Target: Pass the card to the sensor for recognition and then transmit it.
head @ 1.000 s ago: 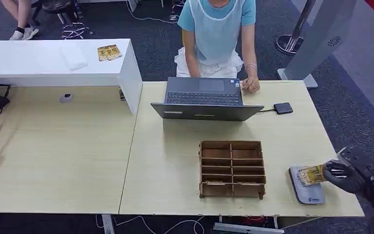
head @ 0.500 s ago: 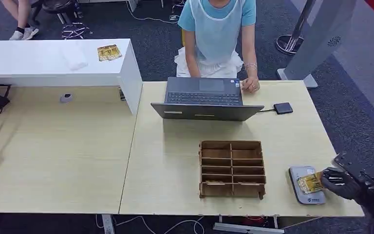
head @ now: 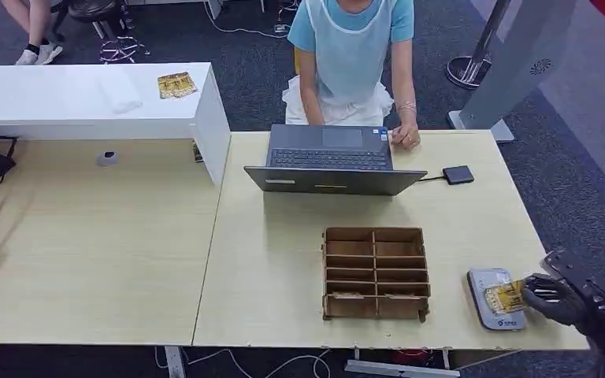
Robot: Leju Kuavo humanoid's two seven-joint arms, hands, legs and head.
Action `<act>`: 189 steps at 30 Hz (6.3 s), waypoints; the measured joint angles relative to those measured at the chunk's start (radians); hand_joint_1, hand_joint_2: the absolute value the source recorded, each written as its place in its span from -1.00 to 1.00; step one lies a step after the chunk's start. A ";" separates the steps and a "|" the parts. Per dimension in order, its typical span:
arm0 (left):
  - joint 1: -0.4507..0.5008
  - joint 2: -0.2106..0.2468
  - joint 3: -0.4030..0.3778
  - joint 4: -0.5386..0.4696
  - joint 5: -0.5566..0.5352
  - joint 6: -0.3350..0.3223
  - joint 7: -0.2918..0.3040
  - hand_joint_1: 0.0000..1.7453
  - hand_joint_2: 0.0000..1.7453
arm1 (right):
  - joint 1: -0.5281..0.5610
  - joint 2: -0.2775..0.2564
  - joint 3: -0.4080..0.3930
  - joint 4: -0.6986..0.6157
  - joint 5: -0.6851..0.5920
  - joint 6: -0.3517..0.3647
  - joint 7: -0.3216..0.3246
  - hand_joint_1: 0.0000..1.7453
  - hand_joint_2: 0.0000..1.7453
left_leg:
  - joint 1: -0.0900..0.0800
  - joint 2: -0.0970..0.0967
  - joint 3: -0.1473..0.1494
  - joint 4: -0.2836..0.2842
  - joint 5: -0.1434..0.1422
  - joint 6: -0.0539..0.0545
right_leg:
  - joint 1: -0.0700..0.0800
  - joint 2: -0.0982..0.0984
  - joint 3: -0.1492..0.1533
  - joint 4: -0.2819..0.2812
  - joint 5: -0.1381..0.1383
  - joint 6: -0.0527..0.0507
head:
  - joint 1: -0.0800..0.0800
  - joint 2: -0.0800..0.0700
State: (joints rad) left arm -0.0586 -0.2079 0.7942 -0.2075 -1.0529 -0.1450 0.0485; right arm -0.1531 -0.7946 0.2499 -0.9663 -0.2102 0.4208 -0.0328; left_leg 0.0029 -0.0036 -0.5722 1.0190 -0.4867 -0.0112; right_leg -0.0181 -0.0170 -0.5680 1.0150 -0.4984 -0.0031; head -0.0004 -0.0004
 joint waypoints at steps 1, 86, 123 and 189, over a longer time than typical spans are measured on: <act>0.000 0.000 0.002 0.000 0.000 0.000 0.000 -1.00 -1.00 | 0.002 0.000 -0.005 0.000 -0.006 -0.003 -0.005 1.00 1.00 | 0.000 0.000 0.000 0.000 0.000 0.000 | 0.000 0.000 0.000 0.000 0.000 0.000 | 0.000 0.000; -0.015 0.006 0.046 0.000 -0.115 -0.026 0.018 -1.00 -1.00 | -0.862 0.501 0.482 0.191 1.364 -0.609 0.140 -1.00 1.00 | 0.000 0.002 0.001 0.000 0.002 -0.001 | 0.000 0.002 0.000 0.002 0.001 0.000 | 0.000 0.000; -0.006 -0.012 0.132 0.000 -0.025 0.002 0.013 -1.00 -1.00 | 0.235 0.583 -0.224 -0.902 -0.045 -0.338 -0.329 -1.00 1.00 | 0.001 -0.007 -0.002 0.001 -0.002 0.001 | 0.001 -0.007 0.000 0.001 -0.005 0.001 | 0.000 0.000; -0.015 -0.020 0.170 0.000 -0.066 0.018 0.059 -1.00 -1.00 | 0.333 0.315 0.545 -0.709 1.736 -0.959 0.633 -1.00 1.00 | 0.000 0.000 0.003 0.000 -0.004 0.001 | 0.000 -0.001 0.003 0.001 -0.007 0.001 | 0.000 0.000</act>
State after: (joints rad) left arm -0.0738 -0.2281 0.9644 -0.2075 -1.1189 -0.1270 0.1076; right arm 0.1799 -0.4795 0.7946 -1.6750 1.5259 -0.5386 0.6004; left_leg 0.0026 -0.0035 -0.5696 1.0186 -0.4904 -0.0106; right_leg -0.0185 -0.0176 -0.5648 1.0156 -0.5051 -0.0023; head -0.0004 -0.0004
